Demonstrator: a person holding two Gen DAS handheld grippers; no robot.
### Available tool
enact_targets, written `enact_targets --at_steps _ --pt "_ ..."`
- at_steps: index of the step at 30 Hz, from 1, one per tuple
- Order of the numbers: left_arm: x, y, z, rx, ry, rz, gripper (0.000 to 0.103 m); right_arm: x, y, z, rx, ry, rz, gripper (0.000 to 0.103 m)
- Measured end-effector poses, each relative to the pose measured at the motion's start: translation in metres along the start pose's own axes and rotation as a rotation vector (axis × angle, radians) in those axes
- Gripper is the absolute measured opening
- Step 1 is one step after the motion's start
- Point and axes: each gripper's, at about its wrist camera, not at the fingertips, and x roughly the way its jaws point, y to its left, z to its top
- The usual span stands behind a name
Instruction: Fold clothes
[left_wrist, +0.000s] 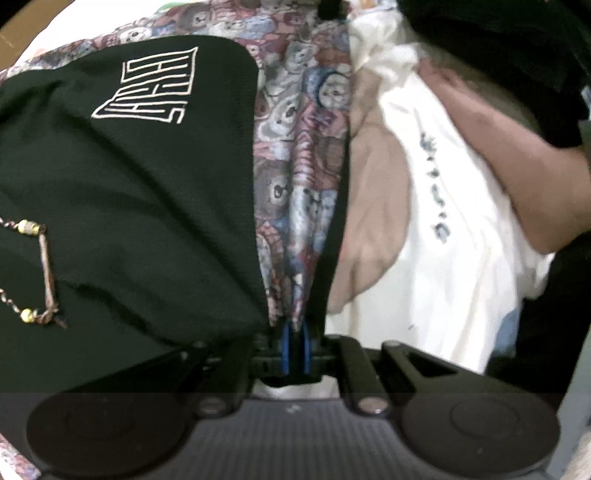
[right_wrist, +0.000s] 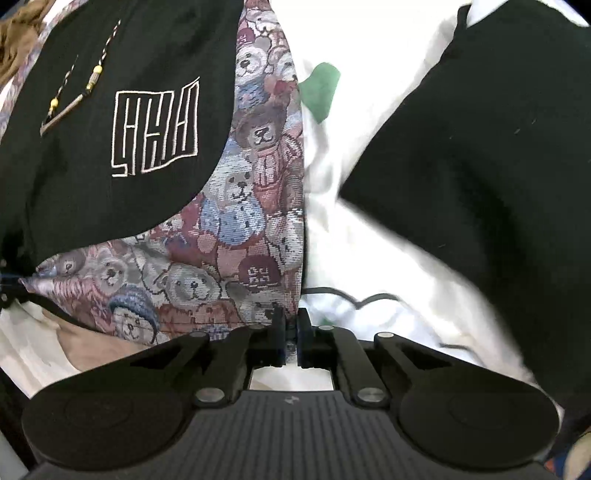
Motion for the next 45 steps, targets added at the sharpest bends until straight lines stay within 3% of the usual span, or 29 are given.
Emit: enact_targets --at_steps 8,10,13,17,20,25,30,32,34,35,38,40,41,45 --pt "0.002 -0.009 0.010 0.013 -0.056 -0.029 0.012 -0.017 -0.017 0.002 0.001 0.010 -0.102 0.006" --pt "0.009 -0.010 0.007 0.009 -0.055 -0.041 0.027 -0.015 -0.018 0.002 0.002 0.026 -0.126 0.007" --pt "0.010 -0.010 0.004 -0.009 -0.071 -0.072 0.038 -0.012 -0.016 0.001 -0.038 0.073 -0.144 0.012" --pt "0.003 -0.001 0.004 -0.045 -0.091 -0.129 0.035 -0.024 -0.021 0.004 -0.041 0.071 -0.150 0.015" --pt "-0.007 0.008 0.002 -0.047 -0.098 -0.245 0.033 -0.034 -0.023 0.008 -0.054 0.064 -0.150 0.015" --pt "-0.017 0.020 -0.004 -0.082 -0.134 -0.278 0.033 -0.050 -0.014 0.020 -0.107 0.027 -0.126 0.015" --pt "-0.042 0.003 -0.047 -0.121 -0.253 -0.181 0.024 -0.067 -0.001 0.031 -0.158 -0.066 -0.091 0.015" --pt "-0.056 0.019 -0.049 -0.145 -0.307 -0.154 0.023 -0.049 -0.001 0.012 -0.159 -0.105 -0.103 0.015" --pt "-0.061 0.031 -0.038 -0.169 -0.340 -0.117 0.022 -0.017 0.015 -0.013 -0.155 -0.145 -0.126 0.015" --pt "-0.062 0.037 -0.030 -0.181 -0.358 -0.096 0.022 0.017 0.015 -0.001 -0.155 -0.148 -0.128 0.015" --pt "-0.074 0.060 -0.019 -0.243 -0.399 -0.064 0.022 0.000 0.021 -0.008 -0.157 -0.168 -0.166 0.016" --pt "-0.075 0.070 -0.012 -0.278 -0.407 -0.042 0.022 -0.005 0.023 -0.002 -0.147 -0.179 -0.174 0.040" --pt "-0.072 0.070 -0.008 -0.282 -0.409 -0.034 0.022 -0.007 0.024 0.001 -0.142 -0.185 -0.178 0.045" --pt "-0.068 0.094 0.003 -0.328 -0.424 -0.012 0.022 0.013 0.017 0.024 -0.122 -0.196 -0.171 0.047"
